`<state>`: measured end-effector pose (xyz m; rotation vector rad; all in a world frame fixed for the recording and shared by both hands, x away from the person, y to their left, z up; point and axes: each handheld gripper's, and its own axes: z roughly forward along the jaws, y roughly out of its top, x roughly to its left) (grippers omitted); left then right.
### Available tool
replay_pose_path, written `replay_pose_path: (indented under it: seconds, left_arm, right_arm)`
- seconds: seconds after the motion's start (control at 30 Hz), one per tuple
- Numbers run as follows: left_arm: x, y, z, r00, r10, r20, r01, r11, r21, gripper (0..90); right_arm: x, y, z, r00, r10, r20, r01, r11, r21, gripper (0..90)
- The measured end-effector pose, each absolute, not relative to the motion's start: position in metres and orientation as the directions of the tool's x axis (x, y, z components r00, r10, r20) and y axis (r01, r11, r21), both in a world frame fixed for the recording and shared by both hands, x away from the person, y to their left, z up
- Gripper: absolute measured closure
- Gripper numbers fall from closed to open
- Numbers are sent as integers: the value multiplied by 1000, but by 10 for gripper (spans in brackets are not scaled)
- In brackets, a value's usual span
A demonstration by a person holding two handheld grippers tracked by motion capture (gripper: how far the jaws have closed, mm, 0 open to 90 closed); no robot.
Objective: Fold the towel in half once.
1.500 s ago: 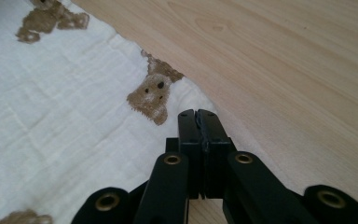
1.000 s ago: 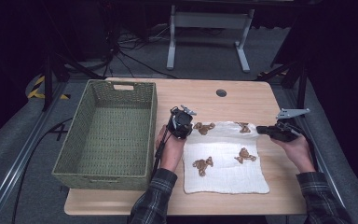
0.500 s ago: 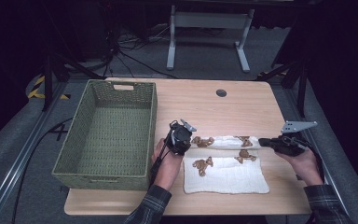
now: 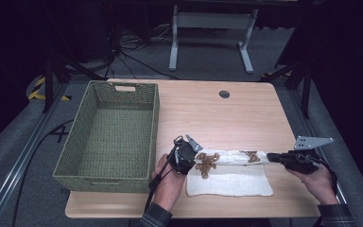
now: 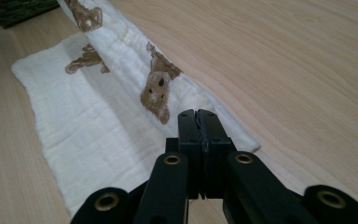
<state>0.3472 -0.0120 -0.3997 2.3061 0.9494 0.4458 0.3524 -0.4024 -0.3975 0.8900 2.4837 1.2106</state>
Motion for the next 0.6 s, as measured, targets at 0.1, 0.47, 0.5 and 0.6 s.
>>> replay_pose_path:
  seconds: [0.1, 0.47, 0.5, 0.6]
  left_arm:
    - [341, -8, -404, 690, 718, 90, 525, -582, 621, 873]
    - [321, -4, -416, 725, 686, 67, 519, -607, 602, 873]
    - [321, -4, -416, 725, 686, 67, 519, -607, 602, 873]
    - [321, -1, -424, 738, 674, 30, 530, -606, 593, 873]
  right_arm:
    - [347, -401, -402, -792, 608, 61, 427, 480, 767, 898]
    - [323, -401, -415, -801, 592, 87, 449, 498, 742, 897]
    - [322, -401, -417, -802, 591, 88, 451, 500, 739, 897]
    - [318, -400, -423, -801, 591, 96, 466, 514, 720, 897]
